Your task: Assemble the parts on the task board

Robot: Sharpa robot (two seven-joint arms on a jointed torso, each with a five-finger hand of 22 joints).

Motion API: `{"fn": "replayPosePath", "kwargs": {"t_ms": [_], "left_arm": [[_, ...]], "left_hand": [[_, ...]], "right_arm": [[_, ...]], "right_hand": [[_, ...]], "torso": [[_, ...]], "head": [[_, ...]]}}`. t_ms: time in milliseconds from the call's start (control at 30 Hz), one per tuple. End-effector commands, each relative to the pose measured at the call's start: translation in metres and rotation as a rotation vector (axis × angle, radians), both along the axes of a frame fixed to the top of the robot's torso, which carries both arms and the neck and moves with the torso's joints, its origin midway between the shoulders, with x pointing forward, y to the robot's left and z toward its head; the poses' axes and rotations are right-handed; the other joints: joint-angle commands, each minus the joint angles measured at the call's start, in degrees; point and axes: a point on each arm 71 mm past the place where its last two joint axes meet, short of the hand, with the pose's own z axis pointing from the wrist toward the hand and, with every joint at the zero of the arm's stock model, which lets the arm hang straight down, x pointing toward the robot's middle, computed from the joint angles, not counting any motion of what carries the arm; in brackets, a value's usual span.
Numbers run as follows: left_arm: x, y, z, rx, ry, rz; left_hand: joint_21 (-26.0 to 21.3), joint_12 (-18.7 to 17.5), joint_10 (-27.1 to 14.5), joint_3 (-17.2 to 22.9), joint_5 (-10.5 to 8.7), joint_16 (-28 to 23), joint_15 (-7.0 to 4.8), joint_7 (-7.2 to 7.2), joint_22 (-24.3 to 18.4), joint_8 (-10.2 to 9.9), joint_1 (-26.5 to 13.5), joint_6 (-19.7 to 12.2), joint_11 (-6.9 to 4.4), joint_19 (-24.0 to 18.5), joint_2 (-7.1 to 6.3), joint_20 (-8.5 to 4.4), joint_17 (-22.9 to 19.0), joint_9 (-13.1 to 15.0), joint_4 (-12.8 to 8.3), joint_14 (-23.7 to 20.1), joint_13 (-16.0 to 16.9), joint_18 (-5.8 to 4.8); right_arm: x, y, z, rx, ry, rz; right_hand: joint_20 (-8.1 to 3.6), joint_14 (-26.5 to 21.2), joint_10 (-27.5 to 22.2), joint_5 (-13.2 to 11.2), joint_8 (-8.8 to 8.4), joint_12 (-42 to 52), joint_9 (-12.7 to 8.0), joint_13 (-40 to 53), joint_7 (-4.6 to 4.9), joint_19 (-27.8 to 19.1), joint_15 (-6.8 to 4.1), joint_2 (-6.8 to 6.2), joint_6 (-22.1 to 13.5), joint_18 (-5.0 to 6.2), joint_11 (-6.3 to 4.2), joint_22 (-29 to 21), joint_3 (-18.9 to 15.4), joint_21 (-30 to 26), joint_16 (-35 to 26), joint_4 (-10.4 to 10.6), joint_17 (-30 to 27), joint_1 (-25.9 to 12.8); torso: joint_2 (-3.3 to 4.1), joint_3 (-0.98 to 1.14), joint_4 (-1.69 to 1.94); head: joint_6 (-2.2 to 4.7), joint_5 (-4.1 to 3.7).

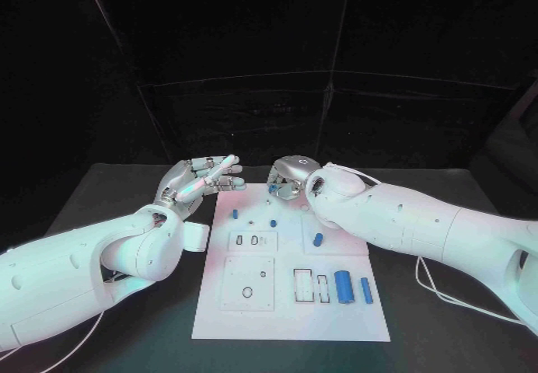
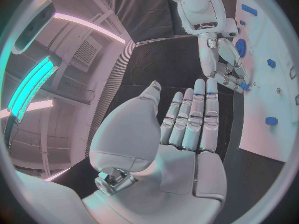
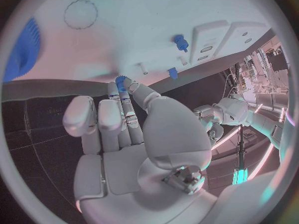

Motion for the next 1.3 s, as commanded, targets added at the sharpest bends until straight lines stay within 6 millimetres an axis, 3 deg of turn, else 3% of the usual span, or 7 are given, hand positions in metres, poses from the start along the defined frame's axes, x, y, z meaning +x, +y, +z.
{"fn": "replayPosePath", "kwargs": {"t_ms": [33,400,767,1033,1133,1200,1300], "left_arm": [[0.000,-0.002,0.002,-0.004,-0.009,-0.016],[0.000,-0.002,0.002,-0.004,-0.008,-0.020],[0.001,0.003,0.002,-0.001,-0.009,-0.012],[0.003,0.008,0.002,0.003,-0.008,-0.005],[0.004,0.009,0.002,0.004,-0.008,-0.005],[0.004,0.009,0.001,0.004,-0.007,-0.004],[0.006,0.009,0.001,0.005,-0.007,-0.003]], "left_hand": [[-0.2,-0.3,0.2,0.0,-0.31,-0.4,0.02,0.60,-0.1,-0.3,0.3,0.4,0.14,0.4,0.04,0.12,0.1,-0.1,-0.5,-0.3,-0.1,0.71],[-0.2,-0.4,0.2,0.0,-0.32,-0.4,0.02,0.60,-0.1,-0.4,0.3,0.4,0.15,0.4,0.05,0.12,0.1,-0.1,-0.5,-0.3,-0.1,0.72],[-0.3,-0.4,0.1,0.0,-0.32,-0.5,0.04,0.62,-0.1,-0.4,0.3,0.4,0.16,0.4,0.07,0.14,0.1,-0.1,-0.5,-0.3,-0.1,0.71],[-0.3,-0.5,0.1,0.0,-0.32,-0.5,0.05,0.61,-0.1,-0.4,0.3,0.4,0.17,0.4,0.08,0.14,0.1,-0.1,-0.5,-0.3,-0.1,0.71],[-0.3,-0.5,0.1,-0.1,-0.32,-0.6,0.05,0.60,-0.1,-0.4,0.3,0.4,0.17,0.4,0.08,0.14,0.1,-0.1,-0.5,-0.3,-0.1,0.71],[-0.3,-0.5,0.1,-0.1,-0.32,-0.6,0.05,0.60,-0.1,-0.4,0.3,0.4,0.17,0.4,0.08,0.14,0.1,-0.1,-0.5,-0.3,-0.1,0.71],[-0.3,-0.5,0.1,-0.1,-0.33,-0.6,0.06,0.59,-0.1,-0.4,0.3,0.4,0.16,0.4,0.09,0.14,0.1,-0.1,-0.5,-0.3,-0.1,0.71]], "right_arm": [[0.001,0.001,-0.004,-0.039,0.037,-0.001],[0.003,0.001,-0.003,-0.033,0.024,-0.010],[-0.009,-0.019,0.007,0.022,-0.025,-0.010],[-0.020,-0.081,0.041,0.211,0.055,-0.130],[-0.021,-0.105,0.044,0.242,0.118,-0.190],[-0.022,-0.118,0.044,0.244,0.154,-0.225],[-0.022,-0.133,0.043,0.239,0.194,-0.267]], "right_hand": [[0.25,0.5,-0.7,-0.3,-0.33,-0.5,-0.1,-0.2,0.13,-0.4,0.17,-0.68,-0.5,-0.71,0.08,-0.4,0.2,0.1,-0.1,0.5,-0.3,0.1],[1.75,-1.3,-11.3,-1.9,-0.39,-0.3,-0.6,-1.2,1.34,-4.9,1.76,-3.27,-6.1,0.65,2.06,-7.6,-0.5,-4.0,-4.1,1.9,-6.8,-0.5],[1.82,-1.9,-15.5,-1.9,-0.30,1.1,-0.5,-1.0,1.22,-6.3,1.81,-4.10,-10.3,1.22,2.10,-11.0,-3.4,-6.2,-6.3,2.9,-10.3,0.9],[1.09,0.3,-2.9,-0.6,0.42,9.0,-0.1,1.5,0.71,-1.8,0.62,-3.61,-8.5,-0.08,0.22,-3.9,-5.3,-2.2,-1.7,5.4,-3.8,-0.3],[-0.08,1.5,4.5,1.2,0.59,13.9,0.0,4.3,-0.30,0.7,-0.66,-5.54,-8.2,-0.88,-1.31,0.5,-7.5,0.4,1.6,6.6,0.7,-1.9],[-1.25,2.2,6.5,2.8,0.53,20.3,-0.1,10.0,-1.16,3.0,-1.70,-7.29,-9.3,-1.75,-2.32,4.9,-11.0,2.9,5.0,8.0,5.4,-2.4],[-1.02,2.5,4.2,3.2,1.06,39.0,0.0,29.8,-0.87,4.7,-1.48,-6.84,-10.7,-2.64,-1.72,9.3,-16.1,5.4,9.3,11.4,11.6,-1.3]], "torso": [[0.03,0.03,-0.02],[0.07,0.04,-0.06],[-0.09,0.10,-0.44],[-0.50,0.07,-1.17],[-0.66,0.05,-1.48],[-0.71,0.05,-1.66],[-0.69,0.11,-1.78]], "head": [[-0.03,0.02],[0.02,0.12],[0.22,0.18],[0.75,-0.37],[0.95,-0.61],[0.93,-0.58],[0.89,-0.55]]}}
